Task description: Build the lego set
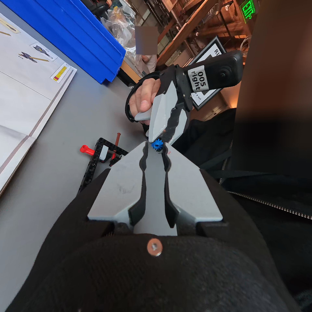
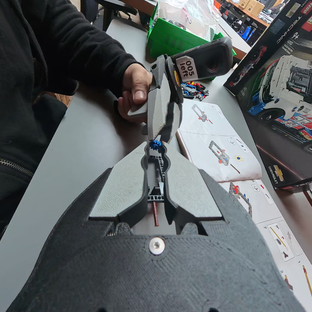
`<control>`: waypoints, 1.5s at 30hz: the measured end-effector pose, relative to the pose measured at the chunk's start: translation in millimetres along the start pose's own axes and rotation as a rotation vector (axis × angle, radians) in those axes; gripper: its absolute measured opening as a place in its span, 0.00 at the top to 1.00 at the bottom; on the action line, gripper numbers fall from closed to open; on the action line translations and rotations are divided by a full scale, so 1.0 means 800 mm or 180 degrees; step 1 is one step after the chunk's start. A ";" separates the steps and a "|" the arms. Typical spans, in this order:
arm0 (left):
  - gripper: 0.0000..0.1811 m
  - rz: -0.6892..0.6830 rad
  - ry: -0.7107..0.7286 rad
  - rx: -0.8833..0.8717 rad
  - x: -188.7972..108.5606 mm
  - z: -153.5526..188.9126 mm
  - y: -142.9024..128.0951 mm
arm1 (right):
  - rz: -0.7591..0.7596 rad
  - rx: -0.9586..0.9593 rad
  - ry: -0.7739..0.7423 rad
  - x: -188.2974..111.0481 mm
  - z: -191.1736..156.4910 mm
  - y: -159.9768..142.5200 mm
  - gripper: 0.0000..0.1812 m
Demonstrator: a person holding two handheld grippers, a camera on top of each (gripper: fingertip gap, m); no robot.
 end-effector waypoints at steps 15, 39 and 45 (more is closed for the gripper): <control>0.93 0.0022 -0.0176 -0.0328 -0.001 -0.002 -0.002 | 0.0083 -0.0017 0.0055 0.001 -0.002 -0.004 0.94; 0.94 -0.0381 0.0842 -0.0046 0.018 -0.025 -0.021 | -0.0250 0.0933 0.0303 -0.066 0.018 -0.074 0.90; 0.94 -0.0253 0.0697 -0.0136 0.025 -0.022 -0.019 | -0.0075 0.0706 0.0199 -0.063 0.016 -0.056 0.94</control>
Point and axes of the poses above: each gripper's, where its closed fingertips meet, x out along the fingers, y out of its top, z = x × y across the jaws, the point moved 6 cm from there along -x, back along the fingers, and after that the axes turned 6 degrees about z, right-handed, at the moved point
